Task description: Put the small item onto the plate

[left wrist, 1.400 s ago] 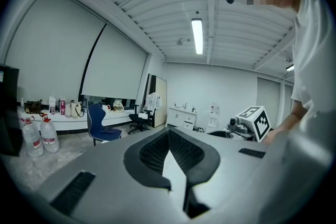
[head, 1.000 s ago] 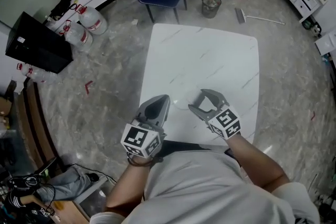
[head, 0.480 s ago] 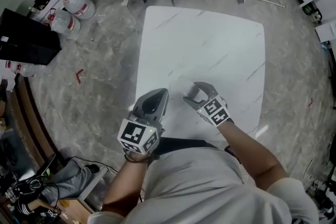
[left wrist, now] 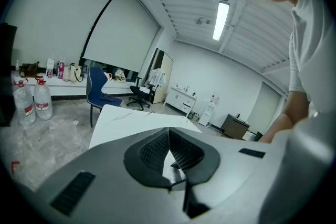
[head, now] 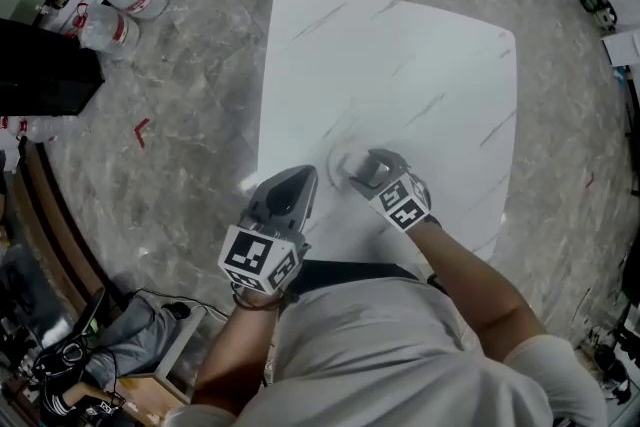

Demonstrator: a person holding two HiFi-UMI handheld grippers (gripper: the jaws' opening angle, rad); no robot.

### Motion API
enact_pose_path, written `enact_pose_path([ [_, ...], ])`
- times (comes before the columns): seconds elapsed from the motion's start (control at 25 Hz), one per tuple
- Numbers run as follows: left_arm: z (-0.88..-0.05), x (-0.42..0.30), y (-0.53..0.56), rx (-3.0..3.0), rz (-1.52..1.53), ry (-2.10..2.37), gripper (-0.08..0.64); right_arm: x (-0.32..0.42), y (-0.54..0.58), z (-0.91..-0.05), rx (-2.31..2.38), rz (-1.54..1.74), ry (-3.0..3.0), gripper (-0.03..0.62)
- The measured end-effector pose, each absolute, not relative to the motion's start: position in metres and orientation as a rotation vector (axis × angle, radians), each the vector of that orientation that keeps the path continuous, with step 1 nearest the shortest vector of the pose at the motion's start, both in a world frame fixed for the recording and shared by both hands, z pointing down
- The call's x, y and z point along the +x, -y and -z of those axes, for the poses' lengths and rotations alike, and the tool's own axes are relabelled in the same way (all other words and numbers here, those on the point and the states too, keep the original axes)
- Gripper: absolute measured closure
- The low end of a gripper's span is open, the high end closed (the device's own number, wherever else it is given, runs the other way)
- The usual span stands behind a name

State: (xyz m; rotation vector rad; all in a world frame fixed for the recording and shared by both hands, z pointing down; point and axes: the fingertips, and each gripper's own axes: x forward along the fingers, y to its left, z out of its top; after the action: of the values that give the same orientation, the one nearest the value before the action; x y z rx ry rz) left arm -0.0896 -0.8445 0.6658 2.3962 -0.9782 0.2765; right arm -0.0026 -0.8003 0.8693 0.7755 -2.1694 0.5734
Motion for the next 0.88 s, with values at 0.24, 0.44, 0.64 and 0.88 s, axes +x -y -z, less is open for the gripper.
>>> enact_pose_path([
  [0.24, -0.680, -0.096, 0.843, 2.378, -0.288, 0.967, 0.554, -0.006, 0.801, -0.884, 0.774, -0.582, 2.132, 0.296],
  [0.44, -0.677, -0.098, 0.840, 2.366, -0.281, 0.961, 0.554, -0.005, 0.801, -0.882, 0.780, -0.571, 2.111, 0.295],
  [0.64, -0.666, -0.095, 0.836, 2.384, -0.276, 0.967, 0.554, -0.003, 0.808, -0.849, 0.824, -0.538, 2.174, 0.296],
  [0.88, -0.629, -0.076, 0.817, 2.443, -0.221, 0.949, 0.554, 0.004, 0.810, -0.752, 0.904, -0.444, 2.332, 0.459],
])
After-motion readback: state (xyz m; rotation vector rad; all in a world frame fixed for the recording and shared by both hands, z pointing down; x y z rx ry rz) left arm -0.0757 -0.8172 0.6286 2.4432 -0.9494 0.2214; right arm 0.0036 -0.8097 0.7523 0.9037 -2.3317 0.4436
